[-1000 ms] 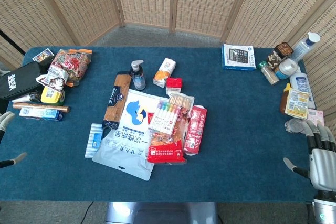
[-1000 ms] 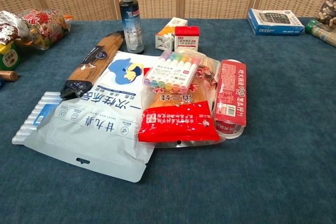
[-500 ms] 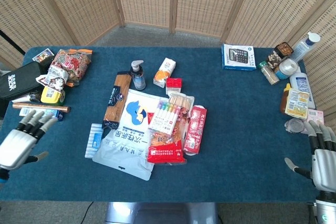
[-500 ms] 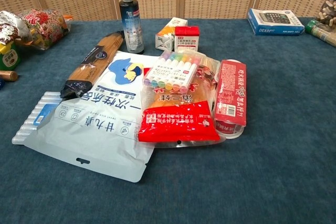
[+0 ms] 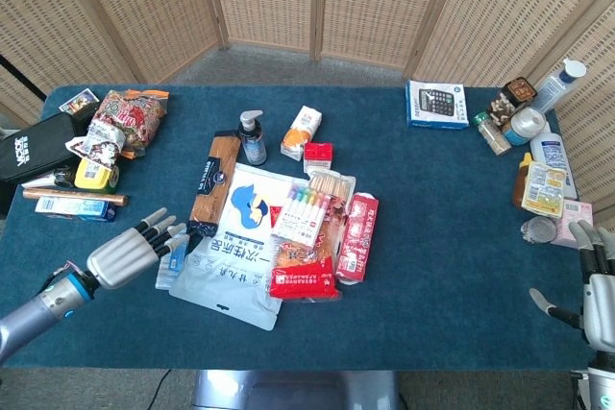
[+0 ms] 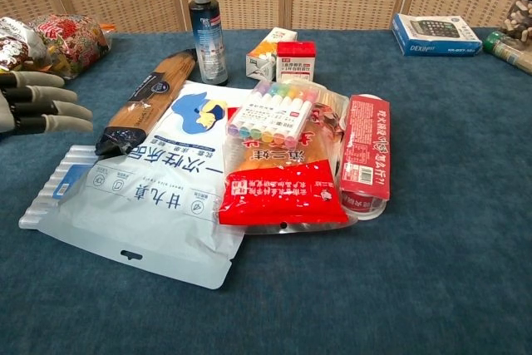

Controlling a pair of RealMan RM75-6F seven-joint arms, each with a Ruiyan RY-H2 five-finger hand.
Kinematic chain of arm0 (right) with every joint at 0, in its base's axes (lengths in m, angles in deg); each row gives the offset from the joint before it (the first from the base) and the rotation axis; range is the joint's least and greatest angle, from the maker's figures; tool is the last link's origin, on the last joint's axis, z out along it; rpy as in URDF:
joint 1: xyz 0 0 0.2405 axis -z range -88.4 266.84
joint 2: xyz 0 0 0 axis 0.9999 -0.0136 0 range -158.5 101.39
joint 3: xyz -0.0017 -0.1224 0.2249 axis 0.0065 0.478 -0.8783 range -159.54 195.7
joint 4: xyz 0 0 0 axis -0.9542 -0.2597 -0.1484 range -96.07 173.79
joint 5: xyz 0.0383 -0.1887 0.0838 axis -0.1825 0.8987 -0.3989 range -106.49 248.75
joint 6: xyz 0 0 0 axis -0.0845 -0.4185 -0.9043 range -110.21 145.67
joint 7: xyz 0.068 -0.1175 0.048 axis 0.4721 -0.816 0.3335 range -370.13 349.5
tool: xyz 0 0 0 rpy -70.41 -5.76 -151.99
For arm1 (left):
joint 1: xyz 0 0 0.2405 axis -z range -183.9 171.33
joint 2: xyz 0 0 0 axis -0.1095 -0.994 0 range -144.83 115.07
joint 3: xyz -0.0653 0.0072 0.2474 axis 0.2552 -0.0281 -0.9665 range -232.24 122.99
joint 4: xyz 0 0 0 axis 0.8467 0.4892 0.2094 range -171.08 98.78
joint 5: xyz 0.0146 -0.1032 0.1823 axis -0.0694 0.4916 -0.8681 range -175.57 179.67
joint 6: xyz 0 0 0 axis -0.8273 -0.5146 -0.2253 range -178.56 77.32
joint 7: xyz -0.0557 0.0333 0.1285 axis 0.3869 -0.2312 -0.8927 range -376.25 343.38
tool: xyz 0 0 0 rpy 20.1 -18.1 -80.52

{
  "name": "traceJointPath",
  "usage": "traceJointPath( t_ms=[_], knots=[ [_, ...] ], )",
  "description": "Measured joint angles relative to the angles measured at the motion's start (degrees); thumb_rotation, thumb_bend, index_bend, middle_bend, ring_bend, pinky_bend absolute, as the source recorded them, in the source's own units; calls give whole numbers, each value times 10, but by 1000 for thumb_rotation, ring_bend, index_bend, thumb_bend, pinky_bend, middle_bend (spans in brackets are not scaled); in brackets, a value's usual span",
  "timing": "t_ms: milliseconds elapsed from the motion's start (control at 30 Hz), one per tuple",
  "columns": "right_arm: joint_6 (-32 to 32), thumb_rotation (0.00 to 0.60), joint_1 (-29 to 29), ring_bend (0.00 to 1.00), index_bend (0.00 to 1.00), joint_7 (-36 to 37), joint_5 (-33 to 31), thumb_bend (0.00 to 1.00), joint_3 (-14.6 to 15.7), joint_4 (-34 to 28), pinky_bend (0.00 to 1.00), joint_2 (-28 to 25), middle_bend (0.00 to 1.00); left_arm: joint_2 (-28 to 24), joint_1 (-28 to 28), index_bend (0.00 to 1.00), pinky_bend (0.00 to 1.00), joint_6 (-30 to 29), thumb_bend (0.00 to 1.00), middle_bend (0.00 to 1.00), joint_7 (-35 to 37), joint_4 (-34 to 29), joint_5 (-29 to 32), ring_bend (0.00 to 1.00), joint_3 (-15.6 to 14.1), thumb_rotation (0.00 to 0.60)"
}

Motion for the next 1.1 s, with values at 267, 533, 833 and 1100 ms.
traceJointPath(
  t_ms=[267, 533, 833, 1100],
  knots=[
    [2, 600, 6, 0, 0, 17, -5, 0, -1, -3, 0, -8, 0, 21, 26, 0, 62, 24, 60, 0, -43, -1, -4, 0, -14, 600],
    [6, 600, 8, 0, 0, 24, -5, 0, -2, -5, 0, -11, 0, 17, 20, 0, 101, -2, 60, 0, -49, 8, -15, 0, -45, 600],
    [6, 600, 8, 0, 0, 14, -3, 0, -2, -6, 0, -8, 0, 11, 11, 0, 118, -30, 58, 0, -31, 47, -13, 0, -64, 600],
    [4, 600, 8, 0, 0, 11, 1, 0, 1, -9, 0, -9, 0, 27, 15, 0, 119, -11, 58, 0, -36, 65, -5, 0, -71, 600]
  ],
)
